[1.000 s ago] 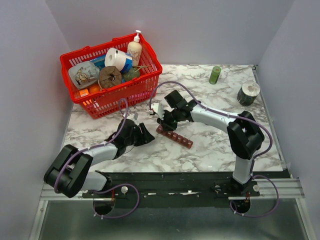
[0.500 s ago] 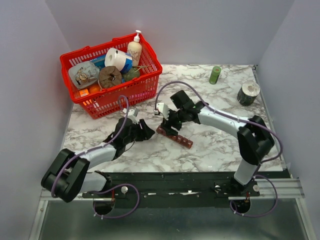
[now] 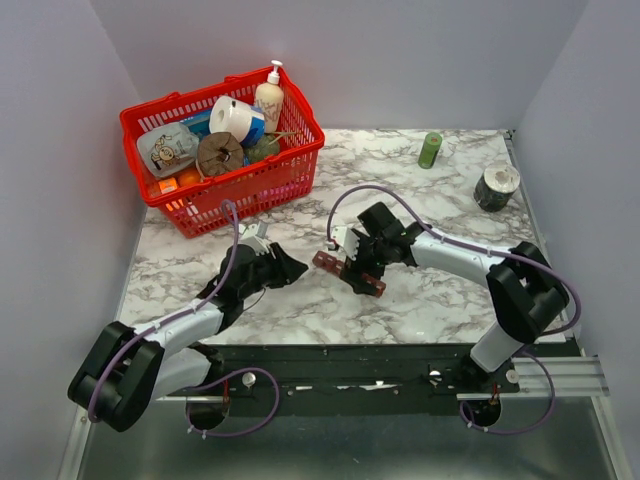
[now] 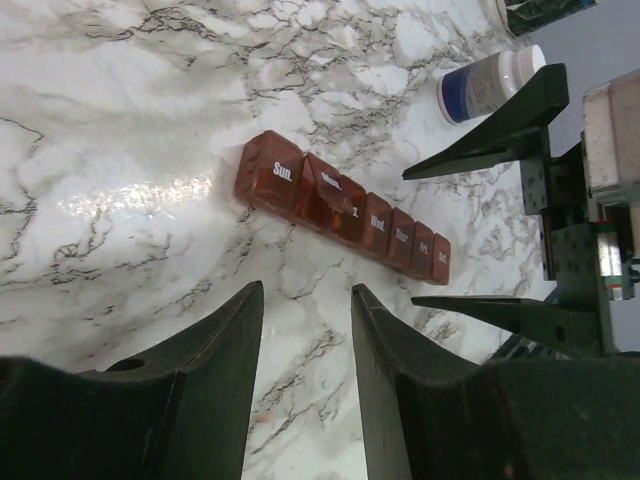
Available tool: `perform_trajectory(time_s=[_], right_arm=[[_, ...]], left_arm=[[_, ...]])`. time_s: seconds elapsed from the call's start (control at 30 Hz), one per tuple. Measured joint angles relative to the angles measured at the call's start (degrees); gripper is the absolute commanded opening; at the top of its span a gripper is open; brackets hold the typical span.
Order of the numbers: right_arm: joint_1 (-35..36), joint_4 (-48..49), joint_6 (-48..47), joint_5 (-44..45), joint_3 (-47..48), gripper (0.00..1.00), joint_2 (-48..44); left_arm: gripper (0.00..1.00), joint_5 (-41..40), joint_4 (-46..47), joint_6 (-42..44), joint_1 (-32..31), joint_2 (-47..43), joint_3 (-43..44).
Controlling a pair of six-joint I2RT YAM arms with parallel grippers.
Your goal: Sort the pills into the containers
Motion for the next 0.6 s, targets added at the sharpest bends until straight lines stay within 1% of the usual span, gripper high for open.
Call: perform_trajectory(time_s=[0.1, 0.13, 0.2, 0.23, 0.3, 0.33, 0.37, 0.47, 0.6], right_arm=[[0.3, 0.9, 0.4, 1.0, 0.0, 0.95, 0.5], [0.4, 1.1, 0.5, 1.2, 0.0, 0.92, 0.8], [0.6, 1.4, 0.8, 1.8, 0.0, 0.88, 1.8], [0.7, 1.5, 1.0, 2.1, 0.0, 0.84, 2.3], [0.9, 1.5, 1.3, 2.4, 0.0, 0.80, 3.5], [0.9, 1.5, 1.4, 2.6, 0.0, 0.76, 3.8], [0.9, 1.5, 1.5, 2.8, 0.0, 0.74, 4.1], [0.9, 1.6, 1.6, 3.1, 0.0, 0.69, 4.2], [0.9, 1.6, 1.8, 3.2, 0.0, 0.67, 4.2]], left_arm=[[0.43, 0.6, 1.7, -3.0, -0.1, 0.3, 0.0], [0.39, 0.7, 2.3, -3.8, -0.2, 0.6, 0.0], [0.34, 0.9, 3.9, -6.1, -0.5, 1.6, 0.0], [0.33, 0.9, 4.9, -7.6, -0.8, 2.4, 0.0], [0.27, 0.9, 6.9, -9.6, -1.2, 4.2, 0.0], [0.27, 0.9, 8.0, -11.0, -1.6, 5.3, 0.0], [0.22, 0.9, 8.9, -12.0, -1.9, 6.4, 0.0], [0.14, 0.9, 11.5, -15.1, -3.3, 10.1, 0.1], [0.09, 1.4, 14.1, -18.3, -5.5, 15.8, 1.1]])
